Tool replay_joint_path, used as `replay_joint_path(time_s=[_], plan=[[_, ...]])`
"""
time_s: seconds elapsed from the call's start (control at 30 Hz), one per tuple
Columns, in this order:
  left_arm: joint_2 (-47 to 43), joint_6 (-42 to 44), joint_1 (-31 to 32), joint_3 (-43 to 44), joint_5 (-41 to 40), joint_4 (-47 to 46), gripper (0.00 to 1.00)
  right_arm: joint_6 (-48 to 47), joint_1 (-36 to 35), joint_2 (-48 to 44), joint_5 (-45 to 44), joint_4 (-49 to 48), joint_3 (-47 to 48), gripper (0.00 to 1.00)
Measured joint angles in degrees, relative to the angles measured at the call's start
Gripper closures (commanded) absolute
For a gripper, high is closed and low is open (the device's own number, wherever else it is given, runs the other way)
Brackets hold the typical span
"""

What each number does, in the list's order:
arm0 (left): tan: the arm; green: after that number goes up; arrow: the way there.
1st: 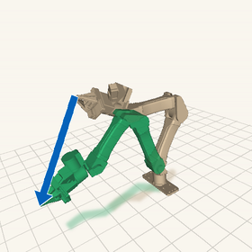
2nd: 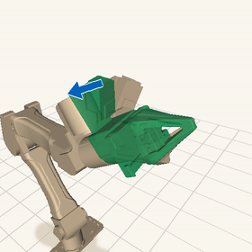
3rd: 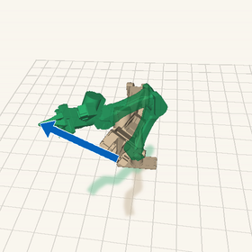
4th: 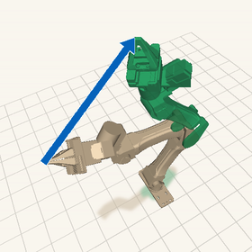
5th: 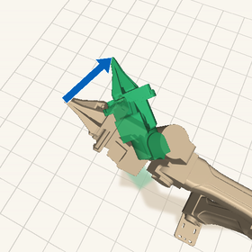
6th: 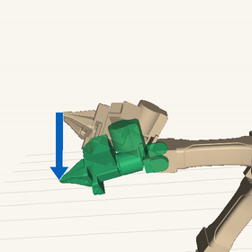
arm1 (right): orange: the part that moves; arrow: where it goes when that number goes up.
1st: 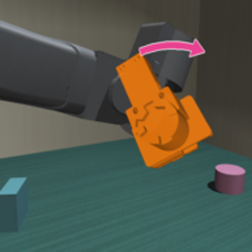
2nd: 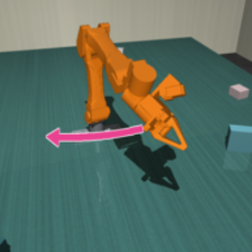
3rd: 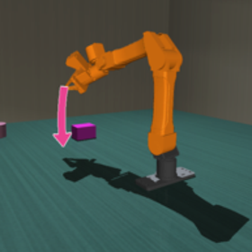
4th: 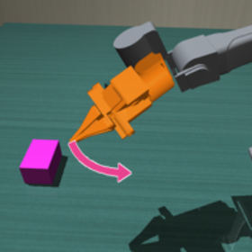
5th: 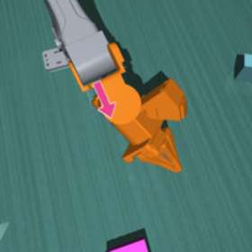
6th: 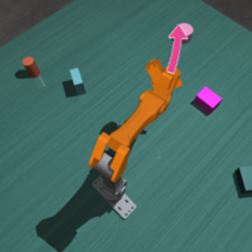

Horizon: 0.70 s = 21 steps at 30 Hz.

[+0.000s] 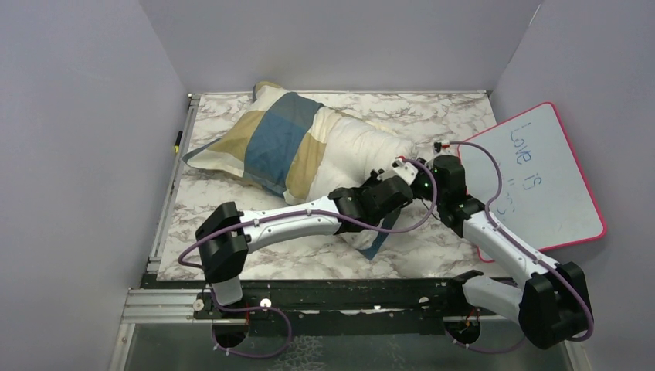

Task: Put the pillow into the pillowcase
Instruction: Stuff the pillow into the pillowcase.

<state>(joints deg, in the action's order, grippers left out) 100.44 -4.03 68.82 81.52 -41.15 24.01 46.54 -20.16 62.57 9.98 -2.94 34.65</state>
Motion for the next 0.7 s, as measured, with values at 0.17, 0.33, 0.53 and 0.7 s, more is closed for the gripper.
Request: replay_joint_path(time_s=[0.17,0.33,0.53,0.7], plan=[[-2.8,1.5,-1.3,0.2,0.8,2.0,1.0,-2.2,0.0,-0.2,0.1,-0.9,0.0,0.97],[-8.6,1.2,-4.2,1.8,6.1,3.5,1.0,-6.5,0.4,-0.1,-0.6,-2.2,1.6,0.84],[-13.4,0.4,-11.4,9.2,13.2,4.0,1.0,-10.3,1.8,2.8,-4.4,-1.7,6.2,0.6],[-13.4,0.2,-15.0,15.4,16.0,5.1,1.0,-11.3,2.2,2.1,-6.1,3.5,10.5,0.51]])
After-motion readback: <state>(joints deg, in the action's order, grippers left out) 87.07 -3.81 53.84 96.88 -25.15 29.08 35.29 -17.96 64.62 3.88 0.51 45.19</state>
